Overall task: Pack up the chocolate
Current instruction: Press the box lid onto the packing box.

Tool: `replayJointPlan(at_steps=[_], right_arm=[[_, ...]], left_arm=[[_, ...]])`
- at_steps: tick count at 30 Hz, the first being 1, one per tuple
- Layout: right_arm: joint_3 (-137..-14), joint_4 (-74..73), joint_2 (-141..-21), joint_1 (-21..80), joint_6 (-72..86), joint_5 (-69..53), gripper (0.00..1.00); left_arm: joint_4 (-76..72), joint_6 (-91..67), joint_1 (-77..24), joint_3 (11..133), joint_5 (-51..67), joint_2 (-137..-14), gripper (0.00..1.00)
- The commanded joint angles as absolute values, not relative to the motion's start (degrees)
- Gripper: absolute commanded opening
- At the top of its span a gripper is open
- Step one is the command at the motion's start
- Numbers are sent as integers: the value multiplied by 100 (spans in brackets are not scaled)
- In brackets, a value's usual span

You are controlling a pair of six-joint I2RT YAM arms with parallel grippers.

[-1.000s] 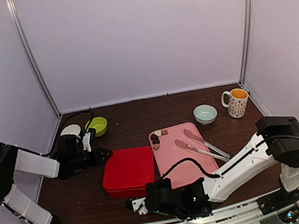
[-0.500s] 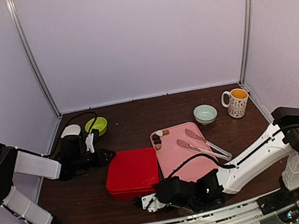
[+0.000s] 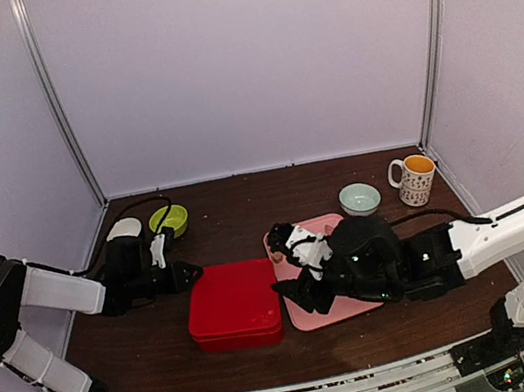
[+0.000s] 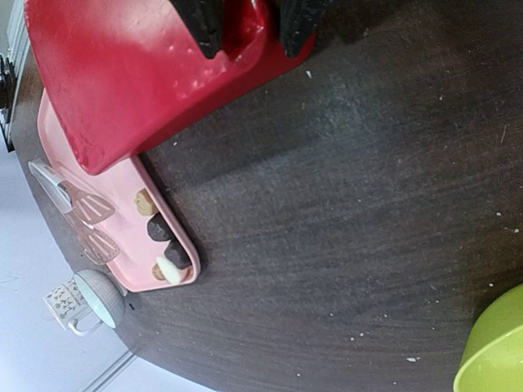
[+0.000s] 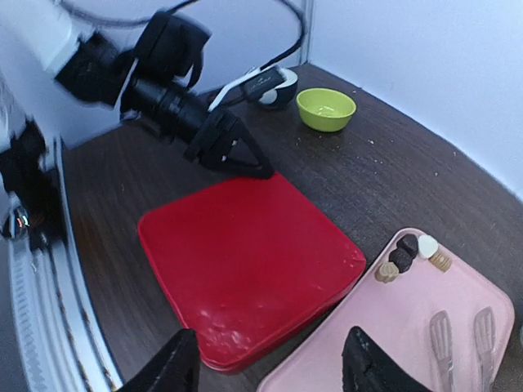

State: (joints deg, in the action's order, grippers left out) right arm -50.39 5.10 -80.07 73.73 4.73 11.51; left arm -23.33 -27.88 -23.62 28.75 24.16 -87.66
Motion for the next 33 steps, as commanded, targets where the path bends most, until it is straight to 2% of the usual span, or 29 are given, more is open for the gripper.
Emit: replayJointPlan(at_steps=[1,2,4,5,10,14,19,24,29,33], right_arm=[[-4372,838,-7456,7072,2900,478,64],[-4328,716,-7412,7022,3298,507,66],[-4398,328,-7428,6993,3866,518,94],[-4456,106,-7462,6991,4171,492,99],[-4473,-76,-7827,6944,5507,-29,100],[-4404,-335,-8041,6939,6591,355,100],[-4485,-578,-7903,6960,6980,681,100],[-3605,620,-7898,6924,7889,554,100],[-4112,679,-8463,7075,8122,105,100],[-4216,1293,-8833,7093,8361,-207,91]], left_arm=[[-1144,-2591,-2568,2767,2620,-8902,22],[-1148,-2593,-2575,2768,2626,-8900,22],[-1150,-2578,-2582,2762,2632,-8882,22],[-1141,-2568,-2582,2760,2632,-8876,22],[-1120,-2549,-2595,2697,2612,-8782,22],[-1126,-2528,-2612,2625,2627,-8731,22],[-1083,-2499,-2633,2582,2677,-8663,22],[-1121,-2555,-2684,2435,2646,-8525,22],[-1198,-2637,-2711,2284,2633,-8369,22],[-1202,-2689,-2750,2211,2634,-8260,22]])
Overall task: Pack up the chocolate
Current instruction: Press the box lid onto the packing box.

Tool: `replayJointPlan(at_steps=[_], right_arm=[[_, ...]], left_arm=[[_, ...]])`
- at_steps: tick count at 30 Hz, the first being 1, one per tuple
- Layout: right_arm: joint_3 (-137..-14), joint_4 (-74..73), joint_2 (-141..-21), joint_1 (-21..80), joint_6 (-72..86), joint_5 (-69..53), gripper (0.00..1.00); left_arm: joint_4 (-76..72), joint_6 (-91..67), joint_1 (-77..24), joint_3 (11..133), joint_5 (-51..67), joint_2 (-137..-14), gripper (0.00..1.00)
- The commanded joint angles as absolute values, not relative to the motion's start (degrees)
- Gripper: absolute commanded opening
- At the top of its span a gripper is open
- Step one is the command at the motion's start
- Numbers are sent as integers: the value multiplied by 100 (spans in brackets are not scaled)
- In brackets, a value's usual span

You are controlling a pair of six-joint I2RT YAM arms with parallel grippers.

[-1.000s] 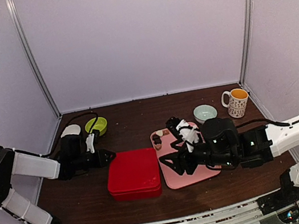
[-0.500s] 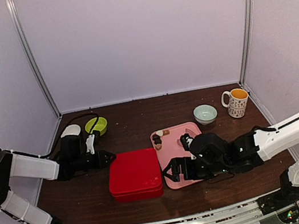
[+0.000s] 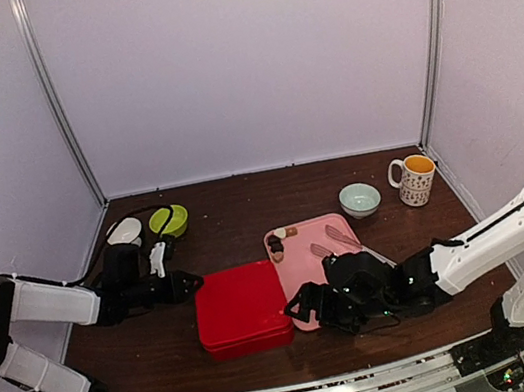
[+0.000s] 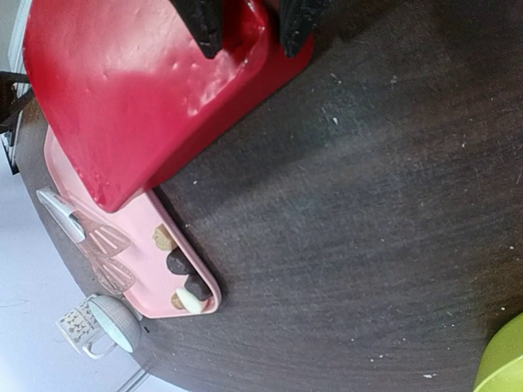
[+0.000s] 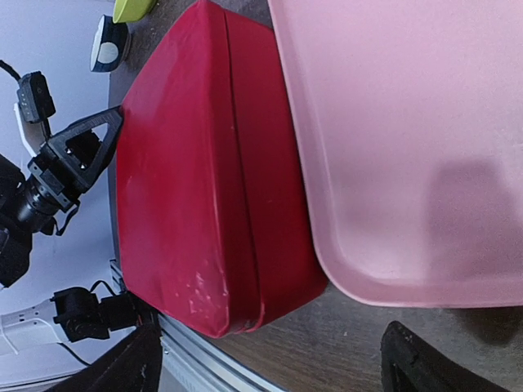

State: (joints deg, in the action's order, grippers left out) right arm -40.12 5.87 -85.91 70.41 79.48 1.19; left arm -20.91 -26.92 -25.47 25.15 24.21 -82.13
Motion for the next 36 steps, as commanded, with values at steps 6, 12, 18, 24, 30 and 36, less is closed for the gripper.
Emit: replayJointPlan(at_steps=[6,12,18,24,30,36], right_arm=[[-4191,1670,-9167,7106,8739,-427,80],[-4059,1787,-9342,7128,9075,-301,69],[-3946,2262,-9588,7037,9230,-242,61],[-3834,2382,-9679,7003,9358,-217,44],[-3764,2616,-9924,6989,9475,-320,37],[-3671,2736,-10087,7003,9631,-415,31]], left_arm=[[-1145,-2689,-2788,2204,2636,-8194,22],[-1136,-2703,-2812,2176,2625,-8191,22],[-1153,-2699,-2830,2140,2628,-8209,22],[-1179,-2715,-2856,2119,2645,-8244,22],[-1285,-2794,-2904,2094,2647,-8285,22],[-1333,-2860,-2934,1996,2637,-8306,22]])
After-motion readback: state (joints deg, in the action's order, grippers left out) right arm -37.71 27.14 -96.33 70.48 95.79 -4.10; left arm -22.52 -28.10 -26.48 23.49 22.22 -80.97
